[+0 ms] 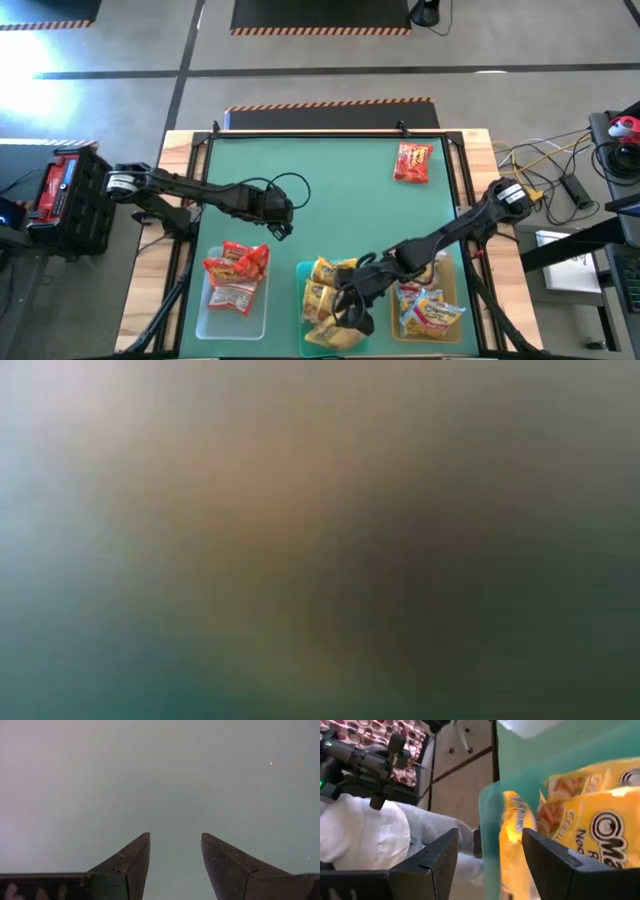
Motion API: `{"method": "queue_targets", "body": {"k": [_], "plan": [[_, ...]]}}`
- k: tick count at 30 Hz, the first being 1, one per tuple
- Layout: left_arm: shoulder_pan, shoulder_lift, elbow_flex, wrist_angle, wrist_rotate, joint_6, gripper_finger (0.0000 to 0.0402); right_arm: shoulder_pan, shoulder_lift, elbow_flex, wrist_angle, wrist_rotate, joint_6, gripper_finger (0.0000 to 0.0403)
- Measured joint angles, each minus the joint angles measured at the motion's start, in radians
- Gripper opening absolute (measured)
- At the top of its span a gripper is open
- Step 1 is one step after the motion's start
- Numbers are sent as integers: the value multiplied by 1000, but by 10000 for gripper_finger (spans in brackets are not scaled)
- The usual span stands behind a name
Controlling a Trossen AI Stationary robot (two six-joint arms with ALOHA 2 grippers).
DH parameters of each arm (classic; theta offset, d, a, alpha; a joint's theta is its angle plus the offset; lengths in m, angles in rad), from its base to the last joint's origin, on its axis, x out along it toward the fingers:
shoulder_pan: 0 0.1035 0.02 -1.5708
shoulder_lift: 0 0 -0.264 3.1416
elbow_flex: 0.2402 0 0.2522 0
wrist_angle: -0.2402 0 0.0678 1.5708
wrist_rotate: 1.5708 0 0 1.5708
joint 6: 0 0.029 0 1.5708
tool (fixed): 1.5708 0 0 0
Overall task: Sort Maruchan noodles
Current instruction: Put the orange noodle pack into the white bin
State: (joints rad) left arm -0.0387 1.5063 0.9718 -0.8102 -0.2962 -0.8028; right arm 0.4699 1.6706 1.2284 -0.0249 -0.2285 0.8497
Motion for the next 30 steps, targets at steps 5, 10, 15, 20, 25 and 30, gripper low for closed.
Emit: {"method": "queue_targets", "body": {"k": [5, 10, 15, 20, 25, 30], "plan": [[0, 0, 0, 10, 0, -2, 162, -25, -5, 1, -11, 3, -68, 206], [0, 0, 0, 13, 1, -27, 162, -63, -59, 1, -78, 3, -128, 203], [-1, 0, 0, 13, 3, -29, 162, -104, -148, 1, -229, 46, -192, 203], [-1, 0, 0, 9, -1, -54, 162, -141, -242, -1, -383, 121, -243, 203], [-1, 0, 0, 11, -7, -70, 162, -195, -377, -26, -543, 256, -251, 203], [5, 0, 0, 52, -11, -111, 162, -256, -559, -87, -675, 449, -249, 203]]}}
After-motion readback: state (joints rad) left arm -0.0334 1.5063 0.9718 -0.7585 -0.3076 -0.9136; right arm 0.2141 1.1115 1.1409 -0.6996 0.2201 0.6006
